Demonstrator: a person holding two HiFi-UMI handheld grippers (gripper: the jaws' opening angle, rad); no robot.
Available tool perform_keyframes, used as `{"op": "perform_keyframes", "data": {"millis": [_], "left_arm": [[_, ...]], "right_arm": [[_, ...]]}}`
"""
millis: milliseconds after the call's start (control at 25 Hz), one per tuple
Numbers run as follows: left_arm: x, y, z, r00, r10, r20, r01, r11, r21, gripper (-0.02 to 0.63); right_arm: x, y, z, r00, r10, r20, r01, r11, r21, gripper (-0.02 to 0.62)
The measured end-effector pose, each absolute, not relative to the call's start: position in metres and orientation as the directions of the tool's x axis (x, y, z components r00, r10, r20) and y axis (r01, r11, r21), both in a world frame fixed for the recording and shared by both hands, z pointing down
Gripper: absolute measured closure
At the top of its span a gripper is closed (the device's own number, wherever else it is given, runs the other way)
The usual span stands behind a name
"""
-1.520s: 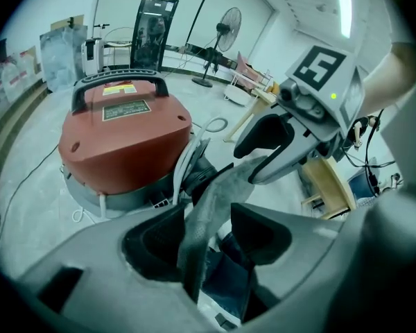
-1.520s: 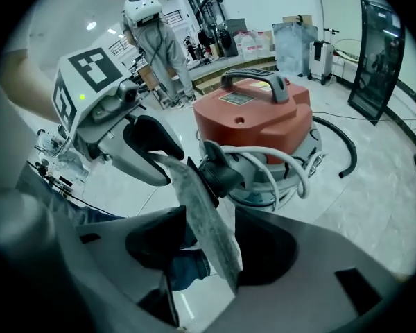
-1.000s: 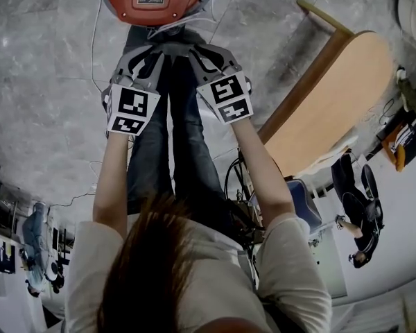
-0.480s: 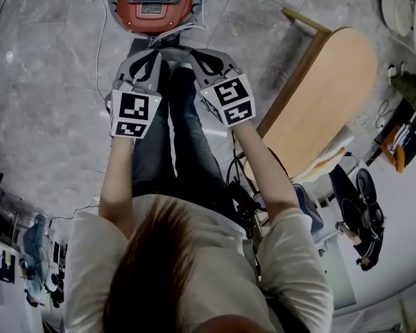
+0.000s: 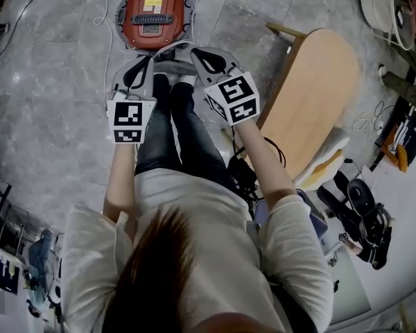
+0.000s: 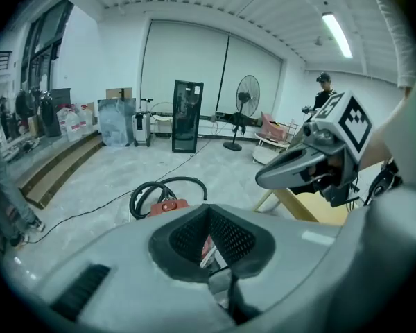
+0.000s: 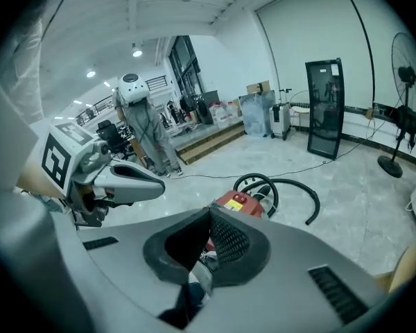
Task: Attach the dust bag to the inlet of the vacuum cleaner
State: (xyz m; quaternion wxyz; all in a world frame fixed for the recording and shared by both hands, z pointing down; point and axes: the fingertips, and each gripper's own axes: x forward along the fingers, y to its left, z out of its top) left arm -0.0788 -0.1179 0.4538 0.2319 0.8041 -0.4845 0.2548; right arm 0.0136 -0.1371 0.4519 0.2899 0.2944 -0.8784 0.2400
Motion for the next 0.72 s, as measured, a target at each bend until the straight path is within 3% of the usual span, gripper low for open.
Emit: {"op": "perform_keyframes", "data": {"millis": [720], "left_arm": [[-0.028, -0.124, 0.314, 0.451, -0.749, 0.486, -0.859, -0.511, 0.010, 0.589]], "right_arm": [[0.070, -0.139, 0.304, -0.687, -0.513, 0.515, -0.682, 0.701, -0.210, 0.594]]}}
